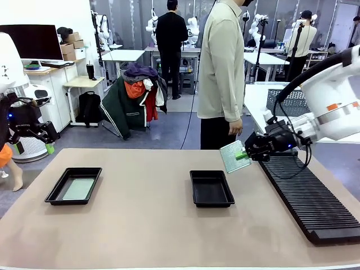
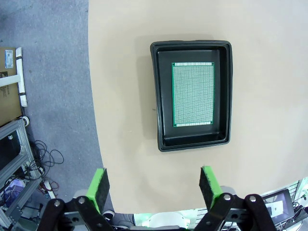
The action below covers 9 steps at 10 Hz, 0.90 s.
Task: Inspect and transfer BCBs to ESD trays.
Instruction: Pick up the Blank PCB from the PCB Rack and place it in the right ESD tray.
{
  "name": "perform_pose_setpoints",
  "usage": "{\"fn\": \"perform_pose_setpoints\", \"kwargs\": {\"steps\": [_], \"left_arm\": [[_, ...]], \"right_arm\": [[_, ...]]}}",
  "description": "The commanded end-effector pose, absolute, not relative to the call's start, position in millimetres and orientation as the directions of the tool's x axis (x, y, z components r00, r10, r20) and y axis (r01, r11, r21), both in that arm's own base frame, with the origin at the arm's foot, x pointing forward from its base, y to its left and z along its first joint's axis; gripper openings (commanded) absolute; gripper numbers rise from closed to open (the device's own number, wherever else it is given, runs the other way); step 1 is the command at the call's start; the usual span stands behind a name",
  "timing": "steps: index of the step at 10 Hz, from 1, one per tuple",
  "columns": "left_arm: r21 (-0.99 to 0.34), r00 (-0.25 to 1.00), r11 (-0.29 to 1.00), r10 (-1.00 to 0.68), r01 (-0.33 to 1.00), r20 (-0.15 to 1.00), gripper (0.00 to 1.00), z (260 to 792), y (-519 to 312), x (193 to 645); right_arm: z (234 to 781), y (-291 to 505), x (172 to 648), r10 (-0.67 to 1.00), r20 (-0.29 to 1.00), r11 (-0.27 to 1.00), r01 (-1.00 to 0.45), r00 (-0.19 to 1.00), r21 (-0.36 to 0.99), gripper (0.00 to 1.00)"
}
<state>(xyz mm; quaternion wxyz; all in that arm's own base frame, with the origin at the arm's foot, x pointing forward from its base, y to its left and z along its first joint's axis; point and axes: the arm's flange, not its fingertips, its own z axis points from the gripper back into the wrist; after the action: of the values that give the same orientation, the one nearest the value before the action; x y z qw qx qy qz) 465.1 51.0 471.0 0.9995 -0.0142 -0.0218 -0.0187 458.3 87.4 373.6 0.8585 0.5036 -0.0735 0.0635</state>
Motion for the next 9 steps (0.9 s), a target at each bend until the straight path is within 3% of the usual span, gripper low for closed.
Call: {"fn": "perform_pose_setpoints", "kwargs": {"steps": [1,9], "left_arm": [[-0.034,0.998,0.999,-0.033,0.035,0.051,1.0,469.9,50.5,464.3],[-0.034,0.998,0.999,-0.033,0.035,0.051,1.0,469.9,50.5,464.3]], "right_arm": [[351.2,104.5,471.0,0.014,0.228,0.466,-0.208,0.974,0.86,0.02],[288.4,149.1,494.7,-0.007,0.164,0.498,-0.139,0.986,0.856,0.02]]}}
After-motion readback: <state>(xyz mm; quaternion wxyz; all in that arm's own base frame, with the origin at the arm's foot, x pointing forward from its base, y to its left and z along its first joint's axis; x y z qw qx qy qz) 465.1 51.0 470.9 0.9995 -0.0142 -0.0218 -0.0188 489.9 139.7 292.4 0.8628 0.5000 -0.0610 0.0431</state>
